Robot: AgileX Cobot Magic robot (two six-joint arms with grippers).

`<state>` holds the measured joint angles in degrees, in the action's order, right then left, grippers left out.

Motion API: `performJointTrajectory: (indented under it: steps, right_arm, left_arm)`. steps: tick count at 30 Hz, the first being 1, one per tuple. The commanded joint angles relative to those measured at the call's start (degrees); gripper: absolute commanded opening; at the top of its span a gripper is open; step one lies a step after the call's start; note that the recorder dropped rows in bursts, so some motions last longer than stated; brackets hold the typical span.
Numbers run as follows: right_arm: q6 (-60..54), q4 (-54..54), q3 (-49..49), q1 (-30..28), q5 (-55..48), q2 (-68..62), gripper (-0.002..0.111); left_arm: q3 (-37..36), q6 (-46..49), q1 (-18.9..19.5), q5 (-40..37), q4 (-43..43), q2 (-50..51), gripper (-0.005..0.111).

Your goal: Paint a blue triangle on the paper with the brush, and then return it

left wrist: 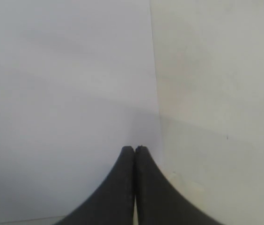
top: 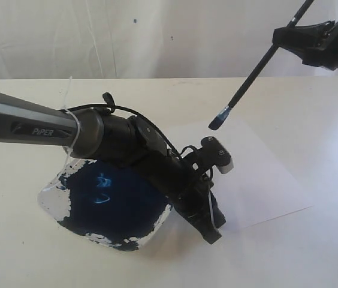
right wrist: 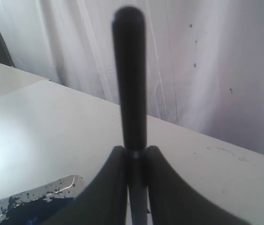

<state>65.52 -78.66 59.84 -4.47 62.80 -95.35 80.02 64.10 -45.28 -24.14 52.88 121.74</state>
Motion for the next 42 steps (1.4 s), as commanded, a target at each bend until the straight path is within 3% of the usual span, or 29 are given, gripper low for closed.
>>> performJointTrajectory:
  steps: [1,26,34,42]
  right_arm:
    - [-1.02,0.93,0.04,0.09,0.73,-2.11,0.0]
    - [-3.9,0.05,0.04,1.76,1.36,-6.99,0.0]
    - [-3.9,0.15,0.04,1.76,1.36,-7.0,0.0]
    - [-3.9,0.53,0.04,1.76,1.36,-7.0,0.0]
  left_arm:
    - [-0.22,0.16,-0.1,-1.15,0.46,-0.16,0.0]
    - [-0.22,0.16,0.0,-2.31,0.48,-1.1,0.0]
    - [0.07,0.16,0.0,3.95,1.08,-2.82,0.0]
    - [-0.05,0.16,0.0,4.14,1.08,-2.12,0.0]
